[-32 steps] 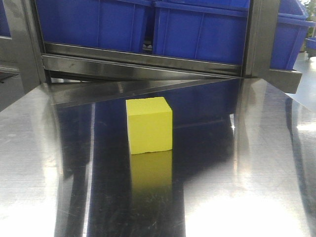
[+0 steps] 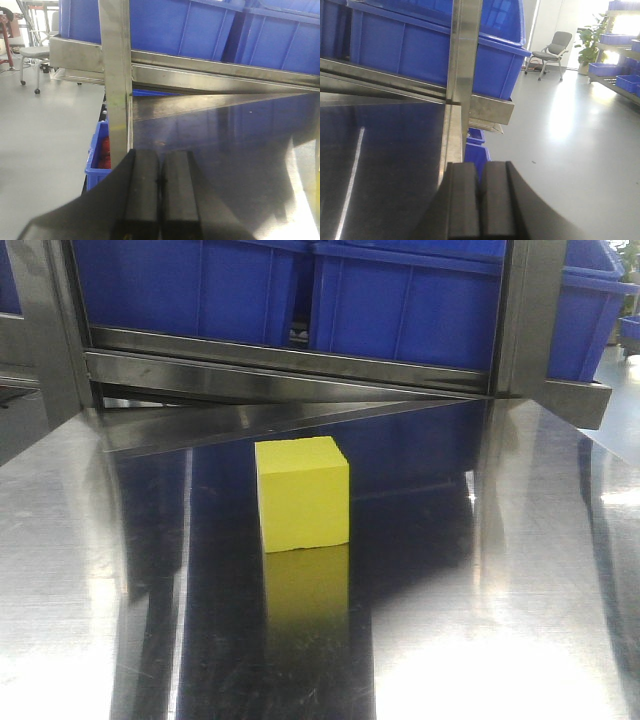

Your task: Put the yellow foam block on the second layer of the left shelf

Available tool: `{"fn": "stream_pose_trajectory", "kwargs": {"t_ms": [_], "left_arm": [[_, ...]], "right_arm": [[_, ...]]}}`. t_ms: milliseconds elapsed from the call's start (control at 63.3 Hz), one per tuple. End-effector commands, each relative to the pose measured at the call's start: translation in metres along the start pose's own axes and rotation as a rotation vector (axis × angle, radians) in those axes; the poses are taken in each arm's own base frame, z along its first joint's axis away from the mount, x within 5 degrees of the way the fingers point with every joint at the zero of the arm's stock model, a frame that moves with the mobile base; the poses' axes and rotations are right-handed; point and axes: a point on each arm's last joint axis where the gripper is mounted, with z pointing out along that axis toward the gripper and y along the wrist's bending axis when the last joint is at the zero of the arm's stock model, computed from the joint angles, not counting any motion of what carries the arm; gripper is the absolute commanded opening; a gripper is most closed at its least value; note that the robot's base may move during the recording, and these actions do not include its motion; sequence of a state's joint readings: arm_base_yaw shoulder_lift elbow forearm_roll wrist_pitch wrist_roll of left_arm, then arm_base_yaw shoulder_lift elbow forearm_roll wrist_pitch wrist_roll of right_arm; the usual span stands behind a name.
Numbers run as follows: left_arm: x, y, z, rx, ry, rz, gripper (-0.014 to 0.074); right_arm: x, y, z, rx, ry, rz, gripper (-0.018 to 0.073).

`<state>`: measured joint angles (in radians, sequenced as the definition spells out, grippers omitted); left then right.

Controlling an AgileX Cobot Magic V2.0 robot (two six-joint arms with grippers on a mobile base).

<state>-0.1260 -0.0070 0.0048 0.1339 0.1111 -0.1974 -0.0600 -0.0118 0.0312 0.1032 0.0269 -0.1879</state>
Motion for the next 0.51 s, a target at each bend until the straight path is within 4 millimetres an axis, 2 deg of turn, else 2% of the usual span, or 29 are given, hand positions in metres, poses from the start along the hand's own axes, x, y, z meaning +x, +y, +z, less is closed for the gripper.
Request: {"fn": "stream_pose_trajectory", "kwargs": {"t_ms": [0, 348, 490], "left_arm": [[0.001, -0.001, 0.000, 0.019, -0.072, -0.014, 0.0136], [0.001, -0.001, 0.000, 0.019, -0.072, -0.014, 0.0136], [0.001, -0.001, 0.000, 0.019, -0.072, -0.014, 0.0136]], "right_arm": [[-0.017, -0.002, -0.003, 0.023, -0.126, -0.004, 0.0056], [-0.018, -0.003, -0.003, 0.026, -0.141, -0.004, 0.0056], [-0.038, -0.004, -0.006, 0.031, -0.200, -0.004, 0.0056]]}}
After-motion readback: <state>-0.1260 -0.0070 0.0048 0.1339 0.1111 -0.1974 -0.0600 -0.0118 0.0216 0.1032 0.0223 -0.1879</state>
